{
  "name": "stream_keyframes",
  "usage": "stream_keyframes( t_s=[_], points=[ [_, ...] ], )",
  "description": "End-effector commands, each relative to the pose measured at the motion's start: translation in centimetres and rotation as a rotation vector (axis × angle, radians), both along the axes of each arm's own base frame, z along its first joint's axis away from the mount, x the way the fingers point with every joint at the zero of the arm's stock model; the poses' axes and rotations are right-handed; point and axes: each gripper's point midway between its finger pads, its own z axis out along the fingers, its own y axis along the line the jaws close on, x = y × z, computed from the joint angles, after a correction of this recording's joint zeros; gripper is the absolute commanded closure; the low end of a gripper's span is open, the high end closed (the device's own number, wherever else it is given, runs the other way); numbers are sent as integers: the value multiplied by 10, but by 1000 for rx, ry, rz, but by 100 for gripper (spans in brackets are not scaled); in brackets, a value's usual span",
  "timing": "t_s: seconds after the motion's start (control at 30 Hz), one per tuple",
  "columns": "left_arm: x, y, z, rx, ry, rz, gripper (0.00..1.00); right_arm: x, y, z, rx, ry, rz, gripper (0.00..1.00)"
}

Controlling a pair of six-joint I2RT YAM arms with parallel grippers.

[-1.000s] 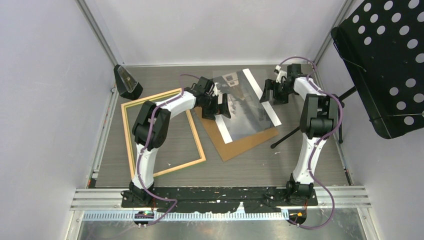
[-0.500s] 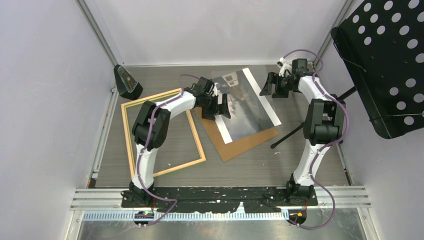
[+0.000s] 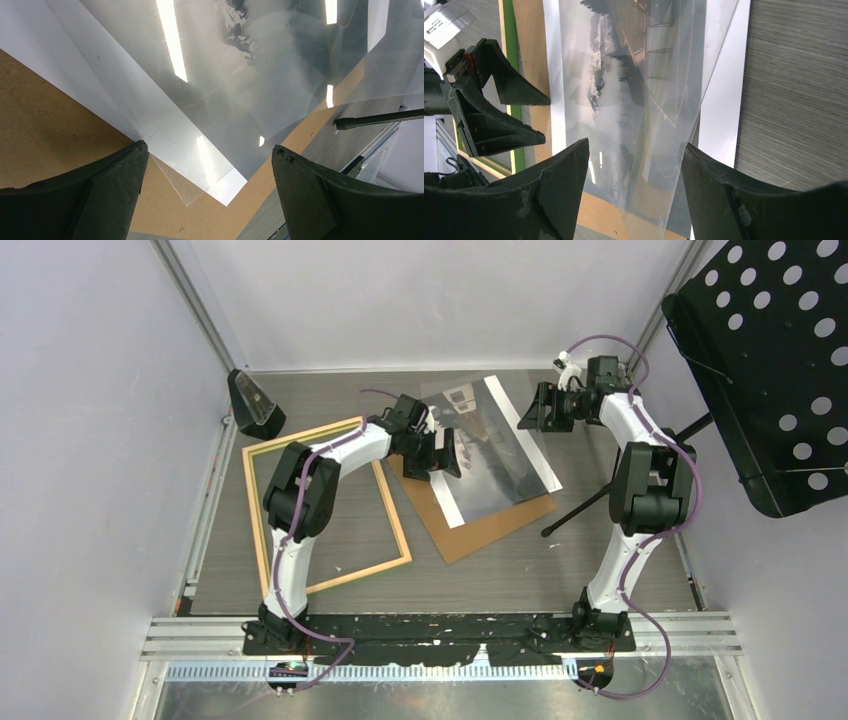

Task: Put the photo into the frame

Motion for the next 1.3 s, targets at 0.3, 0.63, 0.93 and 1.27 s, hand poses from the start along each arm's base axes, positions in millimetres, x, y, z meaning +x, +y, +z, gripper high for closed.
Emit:
stream_keyframes(
  t_s=[0.3, 0.63, 0.93, 1.27],
  points=[
    [-18, 3, -21, 41, 50, -29, 1, -13, 22, 9, 85, -15, 145, 29],
    [-18, 3, -21, 44, 48, -29, 1, 11, 26, 7, 100, -18, 89, 36],
    [-17, 4, -21, 44, 45, -30, 1, 25, 33, 10, 107, -25, 47, 54],
    [-16, 3, -16, 36, 37, -32, 1, 21, 31, 22, 110, -49, 45, 88]
  ],
)
